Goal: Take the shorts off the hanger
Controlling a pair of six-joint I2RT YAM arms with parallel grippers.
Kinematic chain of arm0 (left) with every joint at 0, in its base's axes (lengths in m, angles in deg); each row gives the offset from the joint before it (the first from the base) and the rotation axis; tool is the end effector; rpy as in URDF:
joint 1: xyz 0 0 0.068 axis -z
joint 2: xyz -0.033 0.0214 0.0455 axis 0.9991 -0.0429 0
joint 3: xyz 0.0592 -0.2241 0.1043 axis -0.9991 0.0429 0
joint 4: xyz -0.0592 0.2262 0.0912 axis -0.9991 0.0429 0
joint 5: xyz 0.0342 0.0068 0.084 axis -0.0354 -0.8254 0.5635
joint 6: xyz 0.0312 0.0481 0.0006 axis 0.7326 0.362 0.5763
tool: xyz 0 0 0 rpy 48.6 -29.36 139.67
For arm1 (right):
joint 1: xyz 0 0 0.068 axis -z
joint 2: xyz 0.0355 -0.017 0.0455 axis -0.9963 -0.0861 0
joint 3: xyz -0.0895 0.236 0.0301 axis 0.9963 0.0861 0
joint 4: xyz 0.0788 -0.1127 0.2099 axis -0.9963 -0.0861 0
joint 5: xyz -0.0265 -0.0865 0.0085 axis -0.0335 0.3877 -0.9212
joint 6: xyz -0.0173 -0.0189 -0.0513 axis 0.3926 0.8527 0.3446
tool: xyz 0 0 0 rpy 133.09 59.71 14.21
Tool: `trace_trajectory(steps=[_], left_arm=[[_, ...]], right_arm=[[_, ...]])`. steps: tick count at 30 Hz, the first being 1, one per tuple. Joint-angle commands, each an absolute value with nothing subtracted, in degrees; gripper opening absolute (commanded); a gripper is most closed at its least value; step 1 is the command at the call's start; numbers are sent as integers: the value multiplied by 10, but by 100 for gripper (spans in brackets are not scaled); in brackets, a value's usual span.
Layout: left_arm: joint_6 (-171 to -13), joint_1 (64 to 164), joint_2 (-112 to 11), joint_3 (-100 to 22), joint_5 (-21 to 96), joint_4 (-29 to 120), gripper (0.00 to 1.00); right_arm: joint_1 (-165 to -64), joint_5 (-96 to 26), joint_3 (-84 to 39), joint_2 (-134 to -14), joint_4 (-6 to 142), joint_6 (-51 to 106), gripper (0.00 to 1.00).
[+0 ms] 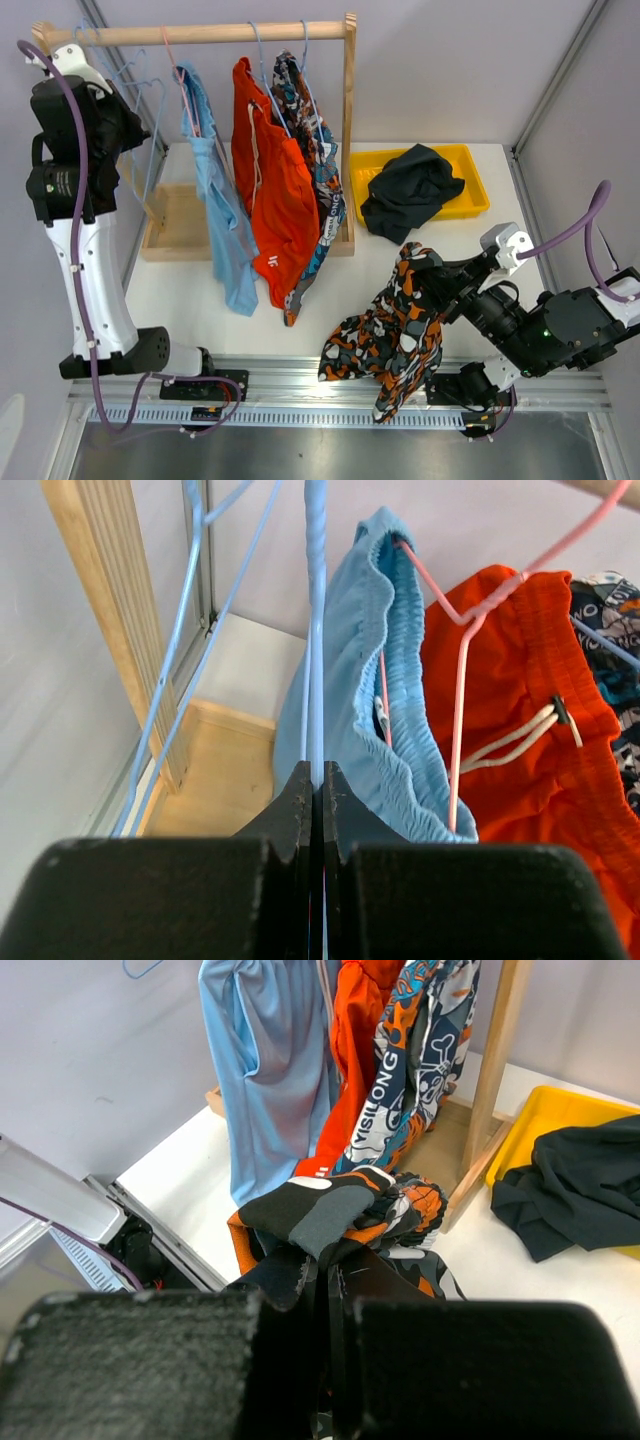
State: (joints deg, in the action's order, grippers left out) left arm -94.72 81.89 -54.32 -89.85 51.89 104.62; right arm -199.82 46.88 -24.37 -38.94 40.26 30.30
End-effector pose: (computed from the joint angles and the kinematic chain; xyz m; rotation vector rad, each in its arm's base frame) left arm 0.2143 0.0257 0.5318 -0.3865 1.7612 -0.0106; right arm -0.0075 0.1097 0.4668 -0.4606 1.5259 0.6410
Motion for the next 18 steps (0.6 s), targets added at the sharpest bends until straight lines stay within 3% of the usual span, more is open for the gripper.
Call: trace_trajectory(steps=[1, 10, 18], left_arm=[[-926, 816, -574, -959, 536, 1019, 0], [-919, 817, -691, -1046, 529, 1012, 0], [-914, 817, -737, -1021, 528, 1026, 0]], right_arm=[[-1992, 479, -240, -379, 413, 290, 0], [-1964, 466, -230, -372, 408, 293, 0], [-1905, 411, -228, -387, 410, 315, 0]])
